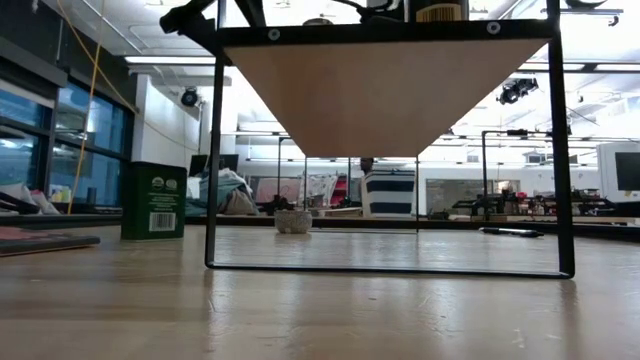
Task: Shelf spices
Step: Remove the green seasoning bottle from the shelf
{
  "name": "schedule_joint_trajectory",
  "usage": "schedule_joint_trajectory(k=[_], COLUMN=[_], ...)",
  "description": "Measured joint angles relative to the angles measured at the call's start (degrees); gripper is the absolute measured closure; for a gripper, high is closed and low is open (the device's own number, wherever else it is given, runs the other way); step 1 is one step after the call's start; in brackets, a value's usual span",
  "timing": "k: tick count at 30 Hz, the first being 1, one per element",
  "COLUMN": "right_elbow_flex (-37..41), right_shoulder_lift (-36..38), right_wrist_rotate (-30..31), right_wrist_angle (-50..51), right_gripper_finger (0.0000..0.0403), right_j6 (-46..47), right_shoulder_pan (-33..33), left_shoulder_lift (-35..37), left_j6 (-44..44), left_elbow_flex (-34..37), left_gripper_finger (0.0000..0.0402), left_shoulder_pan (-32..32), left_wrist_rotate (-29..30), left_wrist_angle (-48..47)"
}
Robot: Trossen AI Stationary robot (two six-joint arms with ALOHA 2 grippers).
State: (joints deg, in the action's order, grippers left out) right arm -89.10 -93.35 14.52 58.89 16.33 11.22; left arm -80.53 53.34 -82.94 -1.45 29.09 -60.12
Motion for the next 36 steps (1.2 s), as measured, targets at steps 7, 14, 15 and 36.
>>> schedule_joint_trajectory(k=[7, 14, 15, 36], right_elbow_flex=[0.0, -0.1, -0.1, 44.1], right_shoulder_lift=[7.7, 19.8, 20.7, 21.4], right_wrist_rotate=[0.3, -2.9, -2.1, 0.0], right_wrist_angle=[5.1, 23.4, 25.2, -10.4], right_gripper_finger=[0.0221, 0.0221, 0.0221, 0.0221], right_j6=[0.7, 17.6, 21.7, 67.3], right_shoulder_pan=[-0.9, -11.9, -14.7, -46.6], left_shoulder_lift=[0.0, 0.0, 0.0, 0.0], left_j6=[0.0, -1.0, -1.4, -4.4], left_elbow_flex=[0.0, 0.0, 0.0, 0.0], left_gripper_finger=[0.0071, 0.0071, 0.0071, 0.0071], left_shoulder_pan=[0.0, 0.0, 0.0, 0.8], left_wrist_rotate=[0.0, 0.0, 0.0, -1.8], left_wrist_angle=[0.0, 0.3, 0.5, 3.4])
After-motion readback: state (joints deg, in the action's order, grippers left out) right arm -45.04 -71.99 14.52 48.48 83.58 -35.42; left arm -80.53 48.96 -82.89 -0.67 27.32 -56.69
